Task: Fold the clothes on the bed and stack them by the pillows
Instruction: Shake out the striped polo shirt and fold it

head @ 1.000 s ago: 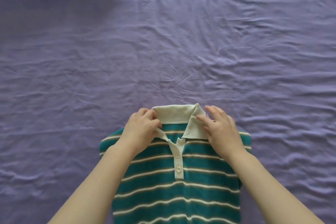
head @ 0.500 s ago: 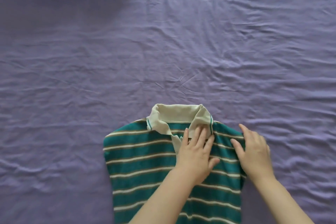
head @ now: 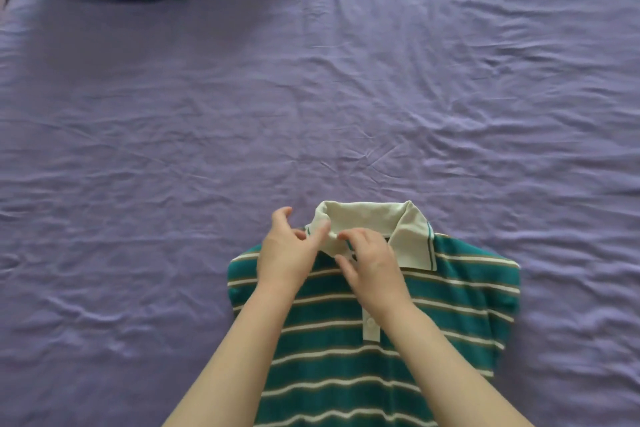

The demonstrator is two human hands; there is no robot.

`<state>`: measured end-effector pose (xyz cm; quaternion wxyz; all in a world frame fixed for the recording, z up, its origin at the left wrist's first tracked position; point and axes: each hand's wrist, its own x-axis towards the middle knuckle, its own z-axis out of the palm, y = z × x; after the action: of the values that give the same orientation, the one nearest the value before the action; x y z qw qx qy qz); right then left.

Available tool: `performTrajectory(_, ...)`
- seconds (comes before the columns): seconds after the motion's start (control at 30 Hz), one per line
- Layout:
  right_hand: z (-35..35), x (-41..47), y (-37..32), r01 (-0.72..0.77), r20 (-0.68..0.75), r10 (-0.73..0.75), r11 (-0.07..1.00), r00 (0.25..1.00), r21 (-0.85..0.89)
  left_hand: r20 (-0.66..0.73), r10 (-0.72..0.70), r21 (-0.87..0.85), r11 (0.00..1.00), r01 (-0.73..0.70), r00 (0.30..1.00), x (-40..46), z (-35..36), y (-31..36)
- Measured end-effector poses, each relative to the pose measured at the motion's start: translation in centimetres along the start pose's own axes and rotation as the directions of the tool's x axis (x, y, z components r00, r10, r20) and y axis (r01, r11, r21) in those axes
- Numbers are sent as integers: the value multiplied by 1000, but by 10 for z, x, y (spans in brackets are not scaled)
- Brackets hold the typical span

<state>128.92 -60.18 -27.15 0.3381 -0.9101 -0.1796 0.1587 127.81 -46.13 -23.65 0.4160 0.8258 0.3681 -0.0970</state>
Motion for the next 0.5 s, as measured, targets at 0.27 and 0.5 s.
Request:
performTrajectory(0.27,5,0,-5,-95,-87,120,962,989,254,93,-91,-495,860,125,992,-6,17,-16)
performTrajectory(0.5,15,14,-12,-156,-20,155,985,988,-67,-35,232,266,940,-214,972,-10,0,-40)
